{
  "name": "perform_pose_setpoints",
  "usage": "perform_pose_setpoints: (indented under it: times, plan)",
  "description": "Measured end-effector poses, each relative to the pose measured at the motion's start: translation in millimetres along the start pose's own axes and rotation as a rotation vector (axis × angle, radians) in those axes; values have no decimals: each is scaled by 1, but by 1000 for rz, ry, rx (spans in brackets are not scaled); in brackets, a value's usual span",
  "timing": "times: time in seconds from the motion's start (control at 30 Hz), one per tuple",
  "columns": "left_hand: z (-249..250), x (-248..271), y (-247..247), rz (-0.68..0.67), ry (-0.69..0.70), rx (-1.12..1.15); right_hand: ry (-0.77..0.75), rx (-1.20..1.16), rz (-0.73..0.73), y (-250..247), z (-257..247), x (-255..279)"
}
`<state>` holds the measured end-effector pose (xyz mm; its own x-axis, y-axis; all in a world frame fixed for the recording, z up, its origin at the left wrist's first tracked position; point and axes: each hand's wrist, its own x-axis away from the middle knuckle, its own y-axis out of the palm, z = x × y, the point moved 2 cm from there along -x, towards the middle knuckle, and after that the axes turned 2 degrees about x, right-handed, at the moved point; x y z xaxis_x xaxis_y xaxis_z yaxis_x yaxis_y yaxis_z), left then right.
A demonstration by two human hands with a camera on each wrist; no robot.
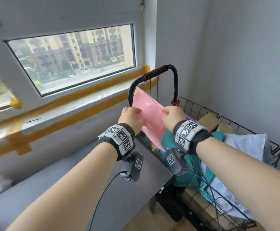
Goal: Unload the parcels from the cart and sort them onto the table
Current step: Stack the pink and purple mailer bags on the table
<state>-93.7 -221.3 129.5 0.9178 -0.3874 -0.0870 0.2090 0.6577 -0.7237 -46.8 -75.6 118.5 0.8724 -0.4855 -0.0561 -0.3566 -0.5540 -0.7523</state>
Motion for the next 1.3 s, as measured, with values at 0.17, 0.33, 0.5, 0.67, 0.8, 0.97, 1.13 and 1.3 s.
perform_pose_setpoints:
  times: [0.17,0.33,0.5,0.67,0.8,0.97,1.13,1.3]
  plan:
    - [-44,58,-39,117,-165,34,-44,-90,-180,42,-33,35]
    - [-79,126,-57,243,-374,19,-146,-72,-368,83,-47,76]
    - [-111,198,-53,347,-608,0,-279,-50,-526,116,-52,131]
    - [-129,270,-70,459,-750,-64,-358,-99,-650,145,-77,179]
    - [-142,325,-100,587,-858,-105,-453,-164,-734,164,-115,222]
    - [-162,383,-135,706,-989,-60,-534,-252,-785,183,-156,275]
    - [-199,438,-170,851,-1095,82,-589,-267,-827,209,-191,330]
    - [-254,485,-204,928,-1160,249,-633,-206,-759,235,-222,370]
